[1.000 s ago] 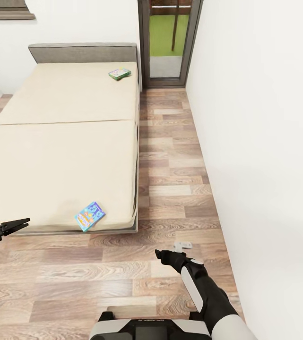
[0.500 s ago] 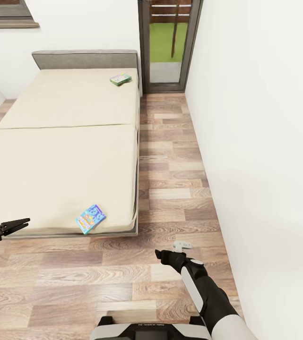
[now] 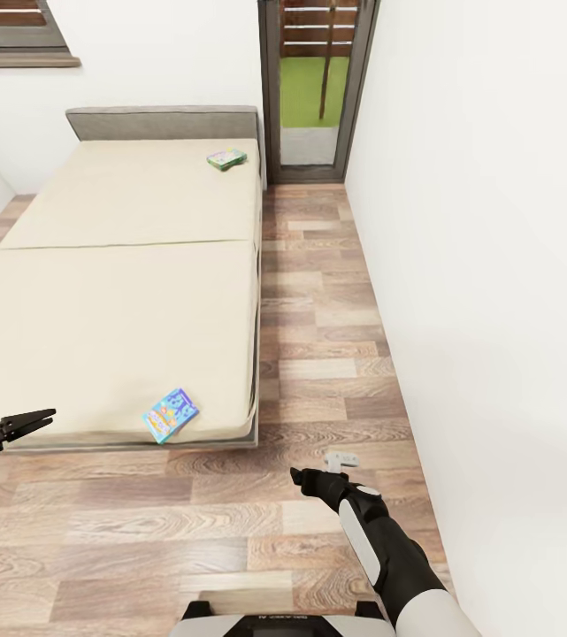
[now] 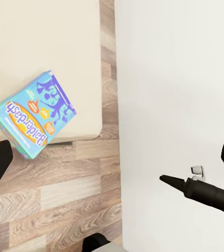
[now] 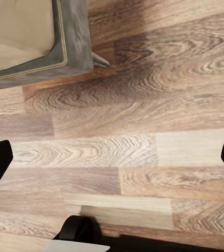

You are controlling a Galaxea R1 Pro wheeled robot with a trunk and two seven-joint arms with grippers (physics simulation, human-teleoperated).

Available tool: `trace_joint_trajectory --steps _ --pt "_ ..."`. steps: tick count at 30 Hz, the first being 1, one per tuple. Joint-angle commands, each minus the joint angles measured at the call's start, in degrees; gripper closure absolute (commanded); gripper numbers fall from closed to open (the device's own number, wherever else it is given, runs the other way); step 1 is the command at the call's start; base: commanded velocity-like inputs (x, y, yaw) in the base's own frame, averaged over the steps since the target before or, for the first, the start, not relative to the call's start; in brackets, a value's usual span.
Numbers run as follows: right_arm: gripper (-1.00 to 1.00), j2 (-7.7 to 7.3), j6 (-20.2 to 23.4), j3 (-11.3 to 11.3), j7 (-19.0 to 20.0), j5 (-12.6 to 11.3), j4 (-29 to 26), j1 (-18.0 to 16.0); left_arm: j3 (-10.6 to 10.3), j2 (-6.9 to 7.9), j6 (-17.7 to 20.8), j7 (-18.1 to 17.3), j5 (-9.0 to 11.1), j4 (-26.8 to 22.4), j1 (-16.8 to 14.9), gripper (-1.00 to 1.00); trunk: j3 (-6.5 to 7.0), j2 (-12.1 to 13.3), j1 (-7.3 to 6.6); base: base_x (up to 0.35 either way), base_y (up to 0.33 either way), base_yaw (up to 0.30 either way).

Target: Put all the toys in the child's room - the three board games (two on the bed and one on the table), the two jigsaw puzzles on the table, and the tennis ball on the table - inside the toy box on the table in the child's room.

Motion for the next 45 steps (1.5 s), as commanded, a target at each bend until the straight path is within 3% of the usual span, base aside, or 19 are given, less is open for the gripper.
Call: trace_joint_trajectory --steps 1,11,45 --pt "-1.0 0.0 0.27 -0.03 0.04 -0.15 -0.08 -0.01 0.05 0.02 0.6 -0.26 -0.12 0.01 -0.03 -1.0 0.06 -0.03 0.01 0.0 0.0 0.0" --pt "-1.0 0.0 0.31 0.17 0.02 -0.11 -0.17 0.21 -0.15 -0.71 0.6 -0.08 -0.29 0.85 -0.02 -1.0 1.01 -0.03 0.01 0.0 0.0 0.0" --pt "-1.0 0.0 0.05 0.1 0.03 -0.03 0.98 0.25 -0.11 -0.77 0.6 -0.35 -0.26 0.97 -0.02 -1.0 4.25 -0.03 0.01 0.0 0.0 0.0"
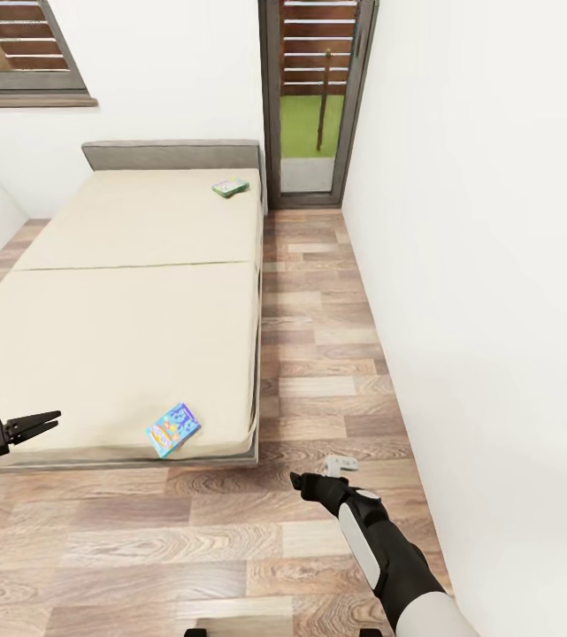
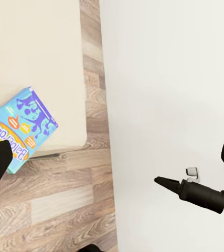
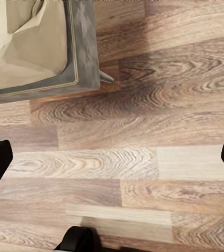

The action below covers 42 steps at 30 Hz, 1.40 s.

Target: Put all the toys in the child's room - the three board games (two on the bed and one on the table), the two jigsaw puzzles on the table, and the tennis ball on the table - inside the toy box on the table in the child's room.

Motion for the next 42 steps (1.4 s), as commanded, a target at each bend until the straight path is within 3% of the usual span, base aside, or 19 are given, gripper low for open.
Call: trace_joint_trajectory --steps 1,42 --pt "-1.0 0.0 0.29 -0.03 0.04 -0.13 -0.04 -0.01 0.07 0.02 0.61 -0.34 -0.1 0.01 -0.03 -1.0 0.06 -0.03 0.01 0.0 0.0 0.0" --pt "-1.0 0.0 0.26 -0.02 -0.06 0.05 0.45 -0.01 -0.05 -0.81 0.54 -0.78 -0.23 0.11 -0.03 -1.0 3.96 -0.03 0.01 0.0 0.0 0.0"
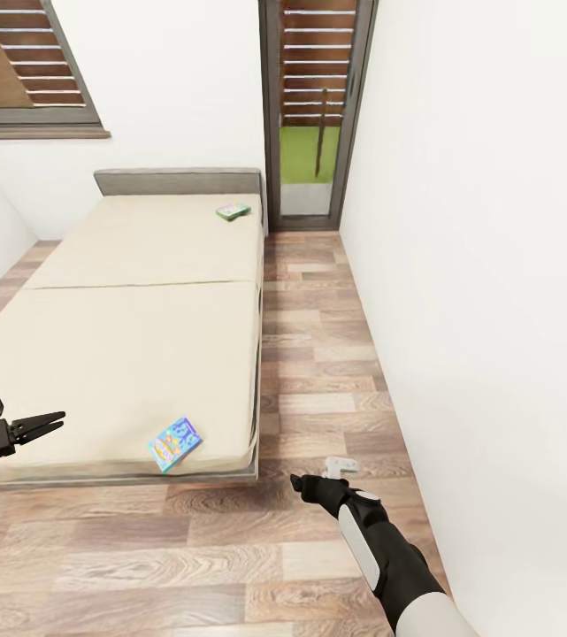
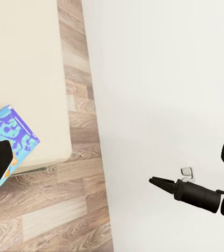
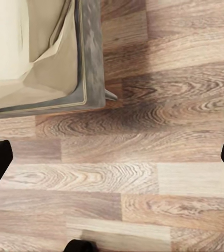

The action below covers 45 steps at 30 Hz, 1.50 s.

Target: Put all the toys in the child's room - the three board games (two on the bed and one on the table), the two jigsaw puzzles on the table, and the tennis ball on the table - inside the toy box on the table in the child's room.

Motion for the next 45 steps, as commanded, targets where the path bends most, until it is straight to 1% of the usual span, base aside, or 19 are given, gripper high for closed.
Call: trace_joint_trajectory --steps 1,24,45 --pt "-1.0 0.0 0.28 -0.02 0.05 -0.2 -0.08 -0.01 0.05 0.0 0.6 -0.28 -0.13 0.0 -0.03 -1.0 0.06 -0.03 0.01 0.0 0.0 0.0" --pt "-1.0 0.0 0.28 -0.06 0.13 -0.36 -0.08 -0.01 0.06 0.0 0.62 -0.38 -0.11 0.04 -0.03 -1.0 2.24 -0.03 0.01 0.0 0.0 0.0" --pt "-1.0 0.0 0.28 -0.06 0.07 -0.03 -0.08 -0.01 0.05 0.0 0.59 -0.3 -0.13 0.01 -0.05 -1.0 4.24 -0.03 0.01 0.0 0.0 0.0"
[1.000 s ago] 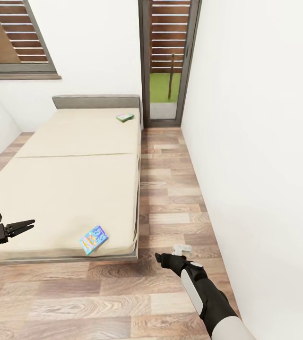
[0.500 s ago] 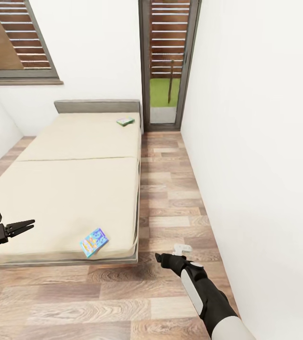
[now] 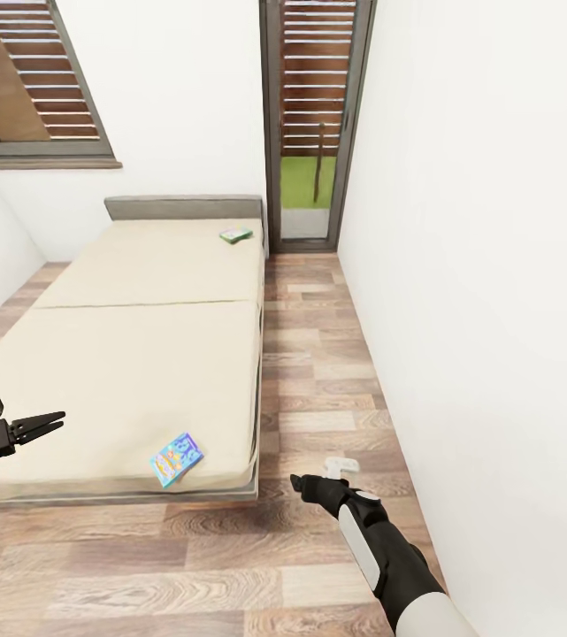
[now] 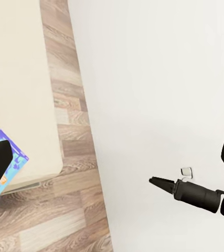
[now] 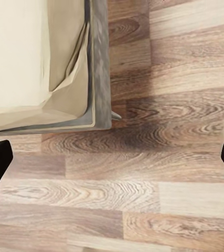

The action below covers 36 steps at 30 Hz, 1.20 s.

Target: Put all the toys in the child's room - the three board games (two on the bed and one on the table), the two jigsaw puzzles on the table, and the tennis ball on the table - inside the toy box on the table in the child's room.

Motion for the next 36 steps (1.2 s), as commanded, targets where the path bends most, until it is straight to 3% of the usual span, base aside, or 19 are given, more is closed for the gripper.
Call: trace_joint_trajectory --steps 1,36 --pt "-1.0 0.0 0.28 -0.01 0.03 -0.13 -0.08 -0.02 0.05 0.0 0.6 -0.27 -0.13 0.0 -0.03 -1.0 0.05 -0.03 0.01 0.0 0.0 0.0" --pt "-1.0 0.0 0.11 0.07 -0.02 0.35 1.48 -0.02 0.13 0.0 0.6 -0.21 -0.13 -0.01 -0.02 -1.0 3.38 -0.03 0.01 0.0 0.0 0.0"
